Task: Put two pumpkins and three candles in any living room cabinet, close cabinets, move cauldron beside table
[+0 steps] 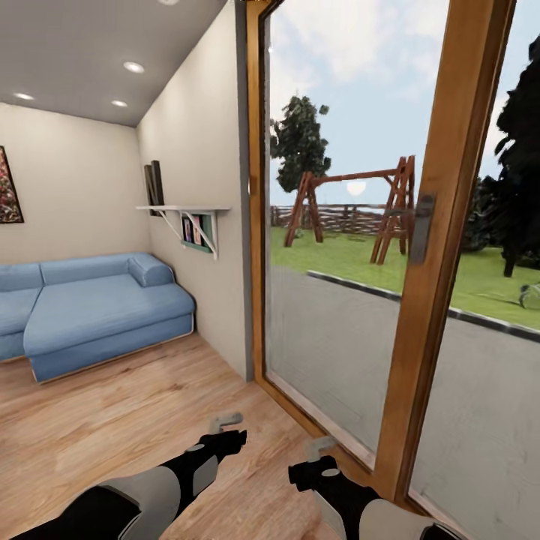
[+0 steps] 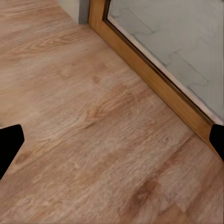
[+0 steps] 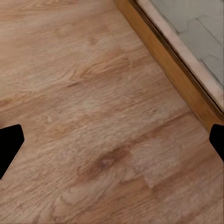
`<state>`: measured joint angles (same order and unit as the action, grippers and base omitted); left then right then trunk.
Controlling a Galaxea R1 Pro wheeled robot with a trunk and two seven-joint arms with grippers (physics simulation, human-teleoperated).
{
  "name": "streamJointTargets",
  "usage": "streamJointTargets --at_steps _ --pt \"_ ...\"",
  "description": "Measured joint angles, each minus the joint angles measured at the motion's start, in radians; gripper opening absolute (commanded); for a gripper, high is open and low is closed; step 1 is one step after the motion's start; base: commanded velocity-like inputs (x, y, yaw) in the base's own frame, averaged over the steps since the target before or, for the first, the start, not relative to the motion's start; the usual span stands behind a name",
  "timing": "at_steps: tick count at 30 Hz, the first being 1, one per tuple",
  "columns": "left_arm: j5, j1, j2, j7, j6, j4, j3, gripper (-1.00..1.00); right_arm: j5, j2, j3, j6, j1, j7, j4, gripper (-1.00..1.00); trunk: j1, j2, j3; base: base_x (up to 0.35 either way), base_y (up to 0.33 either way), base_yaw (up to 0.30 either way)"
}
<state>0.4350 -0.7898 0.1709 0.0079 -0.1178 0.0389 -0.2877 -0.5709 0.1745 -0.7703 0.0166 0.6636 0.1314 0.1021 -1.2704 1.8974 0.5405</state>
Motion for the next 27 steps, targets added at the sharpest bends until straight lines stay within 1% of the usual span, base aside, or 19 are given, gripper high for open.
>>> streamJointTargets --at_steps 6,13,17,27 --pt "0.0 0.0 0.0 0.0 0.0 0.0 0.0 1.0 0.0 0.0 0.0 0.0 0.0 0.0 0.0 1.0 0.0 0.0 -0.003 0.001 0.0 0.263" --pt "0.0 0.0 0.0 0.0 0.0 0.0 0.0 1.0 0.002 0.0 0.001 0.0 0.0 0.0 0.0 1.0 0.001 0.0 -0.004 0.287 0.0 0.041" --pt "0.0 0.0 0.0 0.0 0.0 0.0 0.0 1.0 0.001 0.0 0.001 0.0 0.0 0.0 0.0 1.0 0.0 0.0 -0.004 0.273 -0.09 0.234" --pt "0.0 0.0 0.0 0.0 0.0 0.0 0.0 1.0 0.0 0.0 0.0 0.0 0.0 -0.001 -0.001 1.0 0.0 0.0 -0.004 0.028 -0.022 0.276"
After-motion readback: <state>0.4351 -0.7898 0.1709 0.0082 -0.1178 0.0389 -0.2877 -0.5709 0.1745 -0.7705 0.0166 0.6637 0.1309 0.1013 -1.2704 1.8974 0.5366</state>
